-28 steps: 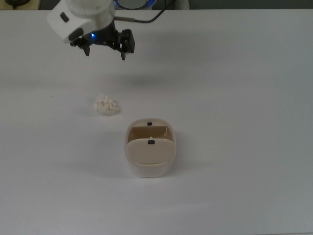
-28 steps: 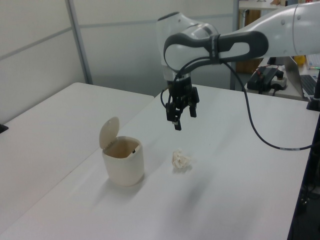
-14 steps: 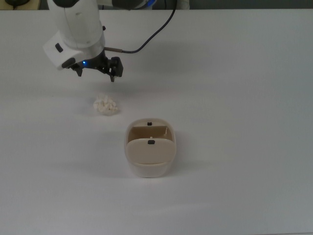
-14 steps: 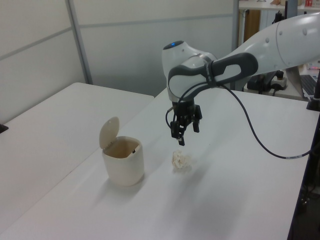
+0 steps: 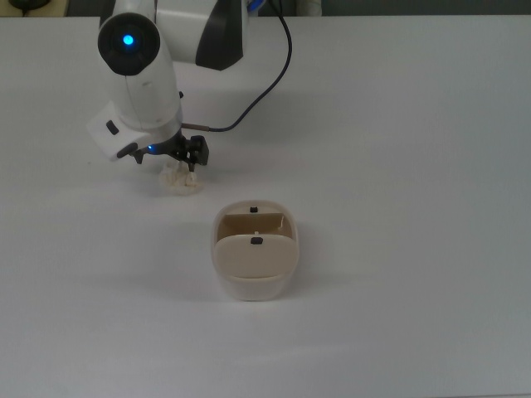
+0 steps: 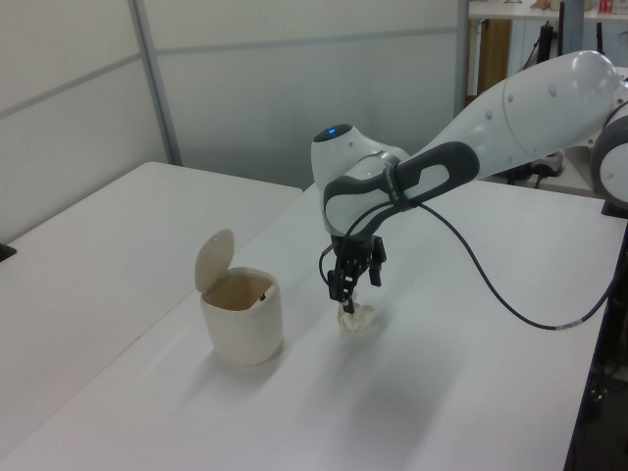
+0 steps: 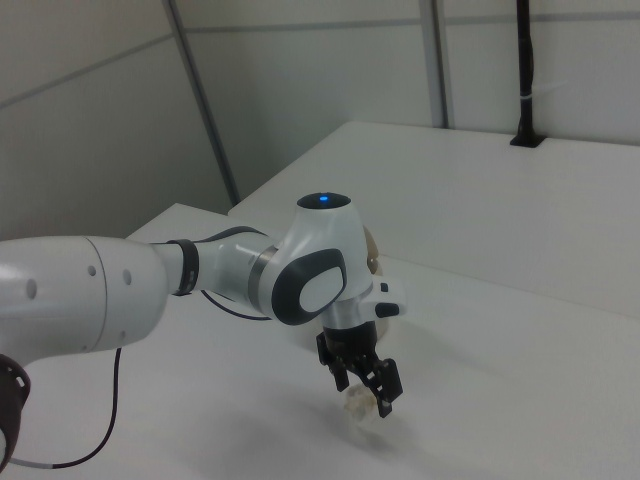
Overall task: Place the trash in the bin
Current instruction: 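Lower the gripper onto the paper ball and close on it, then lift the paper ball and carry it over the bin's open flap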
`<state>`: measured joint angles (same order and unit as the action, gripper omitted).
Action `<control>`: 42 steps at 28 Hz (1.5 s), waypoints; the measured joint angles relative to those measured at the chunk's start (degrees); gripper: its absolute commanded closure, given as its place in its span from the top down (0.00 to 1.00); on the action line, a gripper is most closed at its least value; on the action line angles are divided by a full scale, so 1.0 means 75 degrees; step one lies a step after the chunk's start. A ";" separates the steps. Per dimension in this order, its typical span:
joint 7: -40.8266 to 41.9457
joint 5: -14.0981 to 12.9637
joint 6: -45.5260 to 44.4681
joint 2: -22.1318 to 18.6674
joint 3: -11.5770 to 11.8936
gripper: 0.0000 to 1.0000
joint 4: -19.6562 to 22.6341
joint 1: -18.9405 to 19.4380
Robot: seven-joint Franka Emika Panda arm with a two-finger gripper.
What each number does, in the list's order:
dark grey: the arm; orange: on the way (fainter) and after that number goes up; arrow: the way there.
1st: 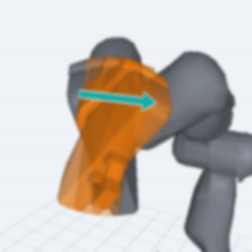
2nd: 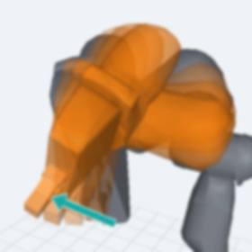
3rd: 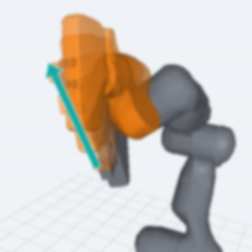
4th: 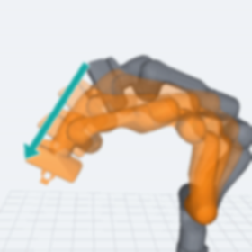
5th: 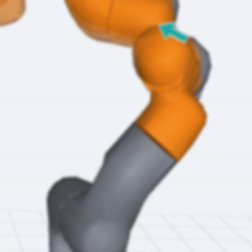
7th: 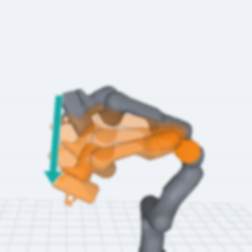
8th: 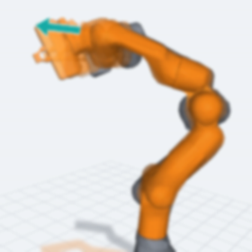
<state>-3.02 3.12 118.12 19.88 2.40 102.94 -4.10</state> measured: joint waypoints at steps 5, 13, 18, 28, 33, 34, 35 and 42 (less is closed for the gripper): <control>0.0003 0.0000 0.0226 0.0174 -0.0037 0.96 0.0000 0.0038; 0.0012 0.0000 0.0254 0.0218 -0.0053 0.30 -0.0001 0.0167; 0.0012 0.0010 0.0254 0.0221 -0.0053 0.12 -0.0004 0.0176; 0.0325 0.0064 0.0207 -0.0115 -0.0041 0.10 -0.0191 0.0159; 0.0612 0.0056 -0.0128 -0.0748 -0.0024 0.11 -0.0339 0.0126; 0.0643 0.0054 -0.0166 -0.0851 -0.0026 0.11 -0.0362 0.0128; 0.0659 0.0052 -0.0188 -0.0943 -0.0031 0.11 -0.0391 0.0135; 0.0669 0.0034 -0.0201 -0.1181 -0.0090 0.12 -0.0719 0.0270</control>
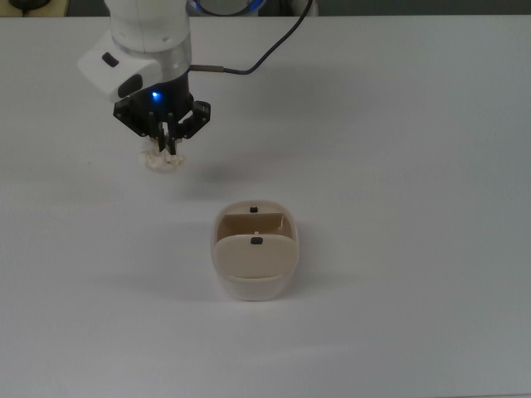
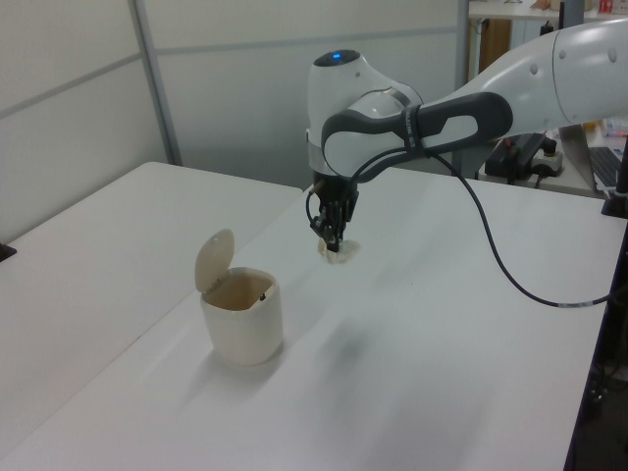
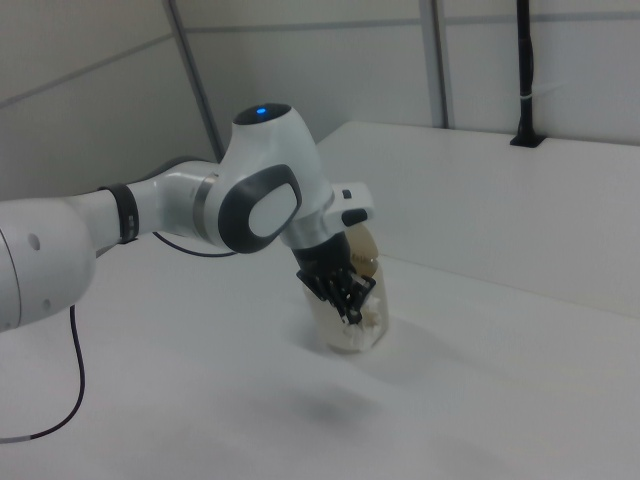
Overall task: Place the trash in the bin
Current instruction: 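Lift the paper ball and carry it over the bin's open flap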
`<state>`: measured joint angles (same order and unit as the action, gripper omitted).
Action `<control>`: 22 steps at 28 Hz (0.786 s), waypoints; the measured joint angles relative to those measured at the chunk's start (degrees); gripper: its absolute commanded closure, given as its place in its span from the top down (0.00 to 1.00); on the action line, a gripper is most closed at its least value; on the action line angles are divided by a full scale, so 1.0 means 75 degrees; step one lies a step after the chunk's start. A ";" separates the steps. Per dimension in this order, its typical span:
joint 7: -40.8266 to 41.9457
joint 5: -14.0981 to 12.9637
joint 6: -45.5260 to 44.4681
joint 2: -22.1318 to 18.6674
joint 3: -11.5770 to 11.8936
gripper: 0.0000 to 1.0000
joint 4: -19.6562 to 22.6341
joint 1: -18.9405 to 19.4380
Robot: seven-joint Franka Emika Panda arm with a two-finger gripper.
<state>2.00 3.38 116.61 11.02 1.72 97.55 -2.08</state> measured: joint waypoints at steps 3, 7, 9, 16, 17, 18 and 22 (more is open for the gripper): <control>0.0000 -0.0180 0.0010 0.0010 -0.0024 0.12 -0.0122 0.0030; 0.0120 -0.0758 0.0160 0.0035 -0.0028 0.12 -0.0306 0.0033; 0.0300 -0.1048 0.0269 0.0037 -0.0028 0.12 -0.0386 0.0032; 0.1043 -0.1927 0.1195 0.0083 -0.0045 0.12 -0.0421 0.0039; 0.1141 -0.2038 0.1388 0.0124 -0.0063 0.12 -0.0420 0.0050; 0.1184 -0.2103 0.1512 0.0161 -0.0078 0.12 -0.0419 0.0063; 0.1215 -0.2224 0.2108 0.0392 -0.0201 0.12 -0.0417 0.0123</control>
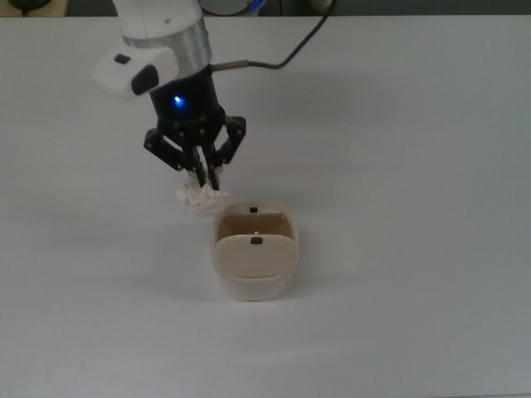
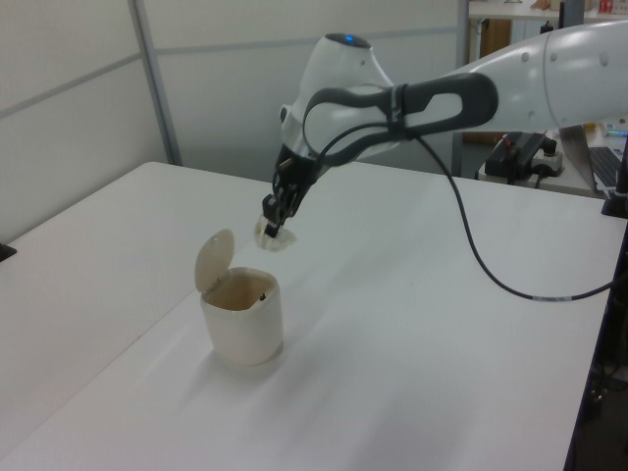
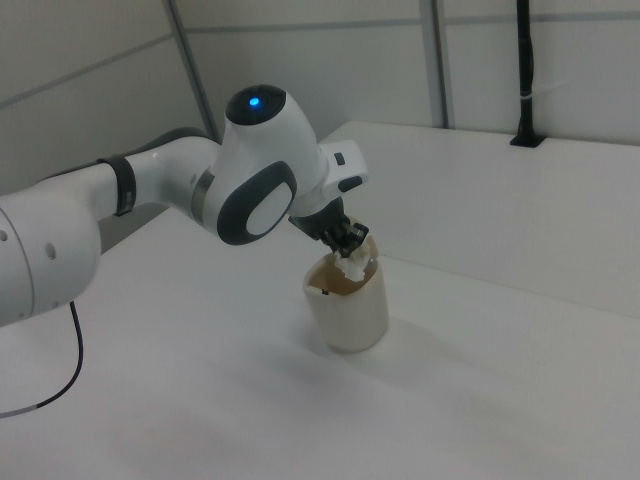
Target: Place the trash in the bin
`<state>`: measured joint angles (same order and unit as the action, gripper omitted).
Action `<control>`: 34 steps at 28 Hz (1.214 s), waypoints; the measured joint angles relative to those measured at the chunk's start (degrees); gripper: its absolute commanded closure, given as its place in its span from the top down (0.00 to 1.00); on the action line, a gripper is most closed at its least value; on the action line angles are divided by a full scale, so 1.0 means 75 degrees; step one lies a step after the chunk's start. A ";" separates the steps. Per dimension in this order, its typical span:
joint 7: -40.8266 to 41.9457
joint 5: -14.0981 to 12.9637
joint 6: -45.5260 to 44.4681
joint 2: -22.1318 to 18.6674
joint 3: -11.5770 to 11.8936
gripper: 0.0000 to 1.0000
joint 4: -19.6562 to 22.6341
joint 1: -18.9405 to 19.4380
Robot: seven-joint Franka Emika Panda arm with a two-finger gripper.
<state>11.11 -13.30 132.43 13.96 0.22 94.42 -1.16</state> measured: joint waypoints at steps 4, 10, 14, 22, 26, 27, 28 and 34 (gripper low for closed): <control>0.0019 -0.0001 0.0500 0.0274 -0.0165 0.12 0.0000 0.0031; 0.0165 -0.0002 0.0656 0.0568 -0.0299 1.00 -0.0001 0.0057; 0.0165 -0.0004 0.0737 0.0634 -0.0414 1.00 -0.0001 0.0065; 0.0165 -0.0004 0.0737 0.0634 -0.0440 1.00 -0.0009 0.0066; 0.0165 -0.0004 0.0706 0.0632 -0.0439 1.00 -0.0011 0.0065; 0.0165 -0.0004 0.0646 0.0630 -0.0438 1.00 -0.0011 0.0065; 0.0165 -0.0004 0.0533 0.0623 -0.0432 1.00 -0.0014 0.0064; 0.0162 0.0161 -0.1166 0.0370 -0.0279 1.00 -0.0140 -0.0015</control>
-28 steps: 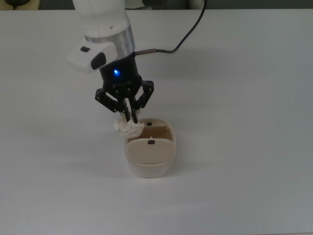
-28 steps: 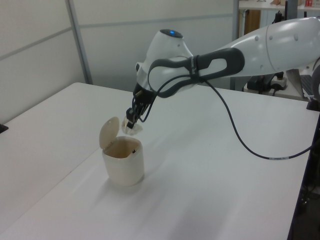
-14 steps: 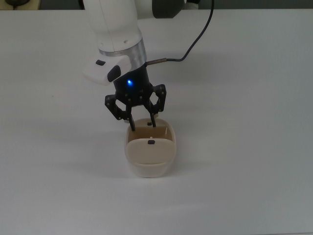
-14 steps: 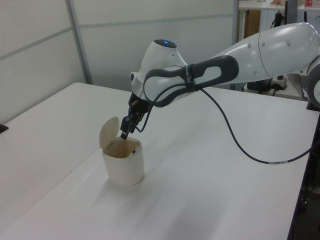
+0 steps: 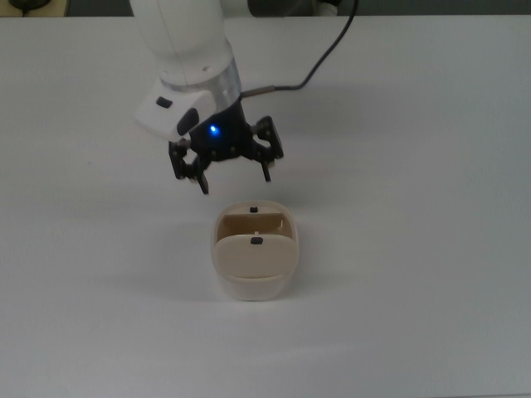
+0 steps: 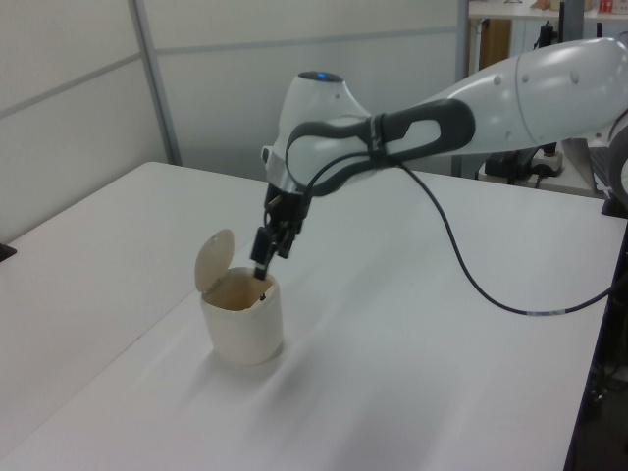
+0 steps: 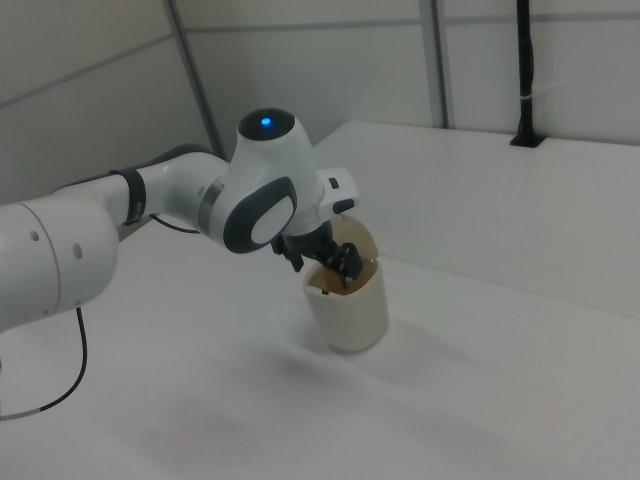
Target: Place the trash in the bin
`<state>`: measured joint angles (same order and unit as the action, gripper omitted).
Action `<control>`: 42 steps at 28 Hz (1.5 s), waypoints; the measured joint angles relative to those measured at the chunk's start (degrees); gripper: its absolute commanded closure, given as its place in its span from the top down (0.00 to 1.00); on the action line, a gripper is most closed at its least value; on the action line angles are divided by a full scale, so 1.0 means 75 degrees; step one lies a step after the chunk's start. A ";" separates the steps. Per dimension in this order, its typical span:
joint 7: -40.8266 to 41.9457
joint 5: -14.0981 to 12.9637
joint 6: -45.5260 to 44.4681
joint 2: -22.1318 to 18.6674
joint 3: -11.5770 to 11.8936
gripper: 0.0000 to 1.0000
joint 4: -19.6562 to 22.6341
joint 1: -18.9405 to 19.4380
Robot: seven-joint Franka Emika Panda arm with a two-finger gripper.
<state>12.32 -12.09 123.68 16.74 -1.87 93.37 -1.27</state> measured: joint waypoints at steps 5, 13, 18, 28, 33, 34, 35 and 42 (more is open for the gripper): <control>-0.0219 0.0659 -0.1498 -0.0472 0.0211 1.00 -0.0094 -0.0051; -0.0706 0.2194 -0.3217 -0.1075 0.0239 1.00 -0.0402 -0.0051; -0.0823 0.2740 -0.3681 -0.1250 0.0240 1.00 -0.0566 -0.0051; -0.0985 0.2729 -0.3743 -0.1422 0.0236 1.00 -0.0574 -0.0046; -0.0985 0.2298 -0.3879 -0.1468 0.0242 1.00 -0.0576 -0.0055; -0.0985 0.2260 -0.3887 -0.1481 0.0243 1.00 -0.0576 -0.0060; -0.0985 0.2235 -0.3893 -0.1493 0.0243 1.00 -0.0576 -0.0064; -0.0985 0.2210 -0.3897 -0.1523 0.0243 1.00 -0.0576 -0.0083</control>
<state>4.93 4.48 94.46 5.32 -0.05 89.05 -1.89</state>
